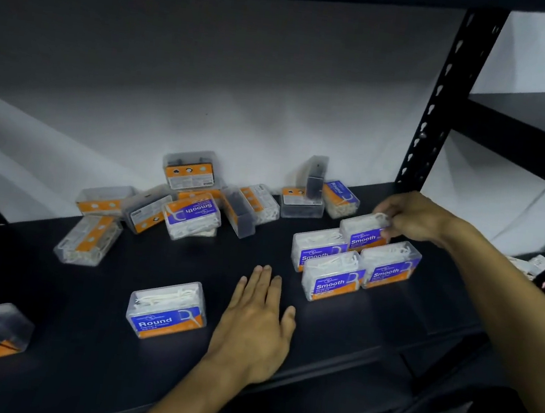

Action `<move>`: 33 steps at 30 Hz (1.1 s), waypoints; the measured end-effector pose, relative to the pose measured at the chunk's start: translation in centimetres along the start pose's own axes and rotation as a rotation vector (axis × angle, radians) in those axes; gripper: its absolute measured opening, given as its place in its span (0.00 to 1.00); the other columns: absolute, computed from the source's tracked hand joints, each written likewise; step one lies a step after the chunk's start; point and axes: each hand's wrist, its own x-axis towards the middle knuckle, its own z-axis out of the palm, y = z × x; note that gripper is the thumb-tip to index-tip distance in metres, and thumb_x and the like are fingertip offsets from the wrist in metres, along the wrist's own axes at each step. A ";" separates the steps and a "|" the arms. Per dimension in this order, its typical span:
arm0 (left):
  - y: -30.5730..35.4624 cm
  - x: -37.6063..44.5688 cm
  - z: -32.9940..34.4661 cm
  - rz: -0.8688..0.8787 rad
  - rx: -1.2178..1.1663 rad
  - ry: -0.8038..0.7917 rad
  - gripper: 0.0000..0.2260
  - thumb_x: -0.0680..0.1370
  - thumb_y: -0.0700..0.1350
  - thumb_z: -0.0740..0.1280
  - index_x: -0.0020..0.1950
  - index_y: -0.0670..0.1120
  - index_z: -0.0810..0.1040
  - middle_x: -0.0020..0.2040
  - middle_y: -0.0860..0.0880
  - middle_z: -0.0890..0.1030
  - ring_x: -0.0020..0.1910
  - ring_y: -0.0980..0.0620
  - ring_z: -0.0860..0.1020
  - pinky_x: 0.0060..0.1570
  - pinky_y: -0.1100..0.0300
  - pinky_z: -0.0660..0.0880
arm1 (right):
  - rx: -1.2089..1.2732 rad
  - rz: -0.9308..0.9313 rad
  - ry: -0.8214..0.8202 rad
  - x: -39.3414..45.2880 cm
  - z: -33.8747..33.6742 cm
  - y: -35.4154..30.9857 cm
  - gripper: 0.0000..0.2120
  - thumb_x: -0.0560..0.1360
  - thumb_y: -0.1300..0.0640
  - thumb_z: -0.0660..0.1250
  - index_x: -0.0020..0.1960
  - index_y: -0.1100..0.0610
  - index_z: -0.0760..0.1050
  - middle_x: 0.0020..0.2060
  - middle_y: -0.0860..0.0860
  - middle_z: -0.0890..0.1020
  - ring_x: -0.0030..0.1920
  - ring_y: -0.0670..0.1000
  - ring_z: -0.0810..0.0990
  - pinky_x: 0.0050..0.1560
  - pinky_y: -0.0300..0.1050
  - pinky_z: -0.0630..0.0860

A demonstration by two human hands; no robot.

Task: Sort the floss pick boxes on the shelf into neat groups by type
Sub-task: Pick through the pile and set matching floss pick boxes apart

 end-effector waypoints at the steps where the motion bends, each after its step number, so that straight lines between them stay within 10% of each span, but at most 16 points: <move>1: 0.0 0.0 0.0 0.000 0.002 -0.003 0.42 0.71 0.61 0.31 0.81 0.44 0.50 0.82 0.45 0.46 0.80 0.51 0.41 0.75 0.58 0.34 | 0.008 0.003 -0.012 0.0 0.1 0.0 0.12 0.70 0.66 0.72 0.49 0.53 0.77 0.48 0.52 0.83 0.51 0.51 0.80 0.59 0.53 0.75; 33: 0.0 -0.2 -0.1 0.006 0.021 -0.045 0.40 0.73 0.60 0.31 0.81 0.43 0.47 0.82 0.45 0.43 0.80 0.52 0.39 0.76 0.56 0.35 | 0.053 -0.013 -0.178 -0.2 -0.4 0.1 0.12 0.74 0.63 0.70 0.57 0.56 0.78 0.51 0.53 0.82 0.52 0.51 0.81 0.58 0.48 0.76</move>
